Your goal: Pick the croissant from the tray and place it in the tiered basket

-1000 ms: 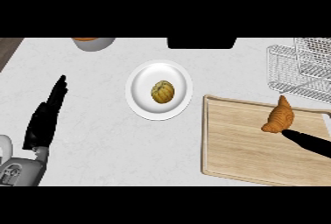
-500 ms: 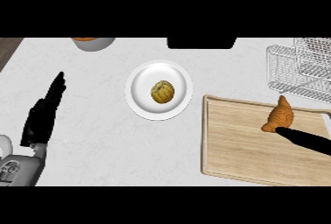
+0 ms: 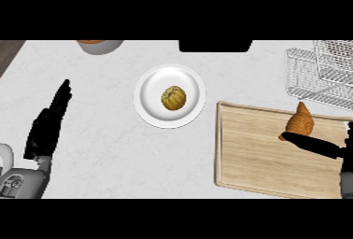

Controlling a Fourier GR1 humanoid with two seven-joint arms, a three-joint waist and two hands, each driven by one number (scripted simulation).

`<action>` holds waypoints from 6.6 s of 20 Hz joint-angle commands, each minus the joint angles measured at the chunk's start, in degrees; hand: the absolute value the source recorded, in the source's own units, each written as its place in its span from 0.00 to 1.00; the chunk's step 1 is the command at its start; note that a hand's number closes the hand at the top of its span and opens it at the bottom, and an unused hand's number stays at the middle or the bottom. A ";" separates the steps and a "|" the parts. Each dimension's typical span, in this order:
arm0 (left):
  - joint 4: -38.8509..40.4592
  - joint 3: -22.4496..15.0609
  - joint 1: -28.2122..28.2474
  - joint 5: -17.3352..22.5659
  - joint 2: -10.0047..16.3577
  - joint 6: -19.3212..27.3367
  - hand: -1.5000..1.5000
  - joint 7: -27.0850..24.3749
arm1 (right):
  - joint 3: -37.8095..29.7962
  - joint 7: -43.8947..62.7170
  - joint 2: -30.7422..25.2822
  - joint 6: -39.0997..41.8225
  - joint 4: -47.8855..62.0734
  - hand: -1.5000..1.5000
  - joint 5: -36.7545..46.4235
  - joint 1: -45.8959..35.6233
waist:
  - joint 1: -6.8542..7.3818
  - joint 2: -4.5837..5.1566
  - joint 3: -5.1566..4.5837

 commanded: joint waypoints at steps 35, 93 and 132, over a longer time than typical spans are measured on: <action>-1.73 6.19 0.41 -5.58 -4.47 -4.68 0.50 2.09 | -5.49 -12.20 9.96 4.64 18.99 1.00 -4.36 -10.03 | -0.43 -0.11 0.05; -0.13 8.63 -3.60 -9.01 -7.28 -8.16 0.50 3.37 | -2.20 -50.70 -16.78 26.56 63.03 1.00 36.70 -60.50 | 0.84 0.40 0.06; -4.87 10.88 2.54 -10.33 -7.85 -9.99 0.50 1.72 | -32.40 -60.76 -30.48 31.21 72.51 0.00 9.24 -52.76 | -0.55 -0.31 0.04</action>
